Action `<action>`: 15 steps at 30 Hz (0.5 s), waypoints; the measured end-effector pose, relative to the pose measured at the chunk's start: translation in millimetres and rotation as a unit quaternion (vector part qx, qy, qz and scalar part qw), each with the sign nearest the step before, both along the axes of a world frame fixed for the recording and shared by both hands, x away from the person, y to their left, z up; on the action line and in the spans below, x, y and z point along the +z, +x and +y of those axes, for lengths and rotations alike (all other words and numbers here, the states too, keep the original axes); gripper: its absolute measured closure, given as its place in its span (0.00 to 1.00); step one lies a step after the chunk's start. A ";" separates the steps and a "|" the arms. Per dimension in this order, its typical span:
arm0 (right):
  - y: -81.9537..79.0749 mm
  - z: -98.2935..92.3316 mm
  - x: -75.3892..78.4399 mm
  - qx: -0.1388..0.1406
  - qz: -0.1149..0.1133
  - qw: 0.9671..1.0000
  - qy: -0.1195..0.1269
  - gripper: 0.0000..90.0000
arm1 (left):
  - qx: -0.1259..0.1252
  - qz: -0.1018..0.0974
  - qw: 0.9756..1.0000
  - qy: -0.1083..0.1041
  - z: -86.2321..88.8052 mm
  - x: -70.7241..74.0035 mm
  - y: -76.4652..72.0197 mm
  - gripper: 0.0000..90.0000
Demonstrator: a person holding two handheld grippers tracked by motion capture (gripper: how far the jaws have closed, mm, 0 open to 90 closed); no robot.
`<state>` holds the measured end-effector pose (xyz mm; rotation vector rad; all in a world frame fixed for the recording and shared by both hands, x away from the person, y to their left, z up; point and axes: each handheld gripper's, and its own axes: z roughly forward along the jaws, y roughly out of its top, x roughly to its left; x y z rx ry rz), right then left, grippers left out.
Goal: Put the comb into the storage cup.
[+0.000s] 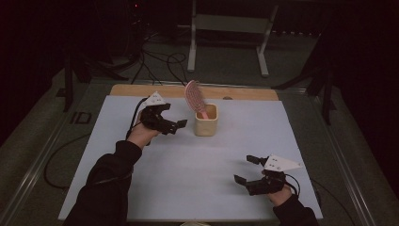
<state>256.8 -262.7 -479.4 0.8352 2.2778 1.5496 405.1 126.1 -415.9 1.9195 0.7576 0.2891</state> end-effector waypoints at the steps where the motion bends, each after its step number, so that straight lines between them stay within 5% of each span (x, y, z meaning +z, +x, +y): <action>1: 0.0 0.0 0.0 0.000 0.000 1.000 0.000 0.11 | 0.000 0.000 1.000 0.000 0.0 0.0 0.0 0.00; 15: 0.1 0.7 -0.2 0.001 0.001 1.000 0.000 0.11 | 0.000 0.011 1.000 -0.005 19.0 -16.3 -17.2 0.00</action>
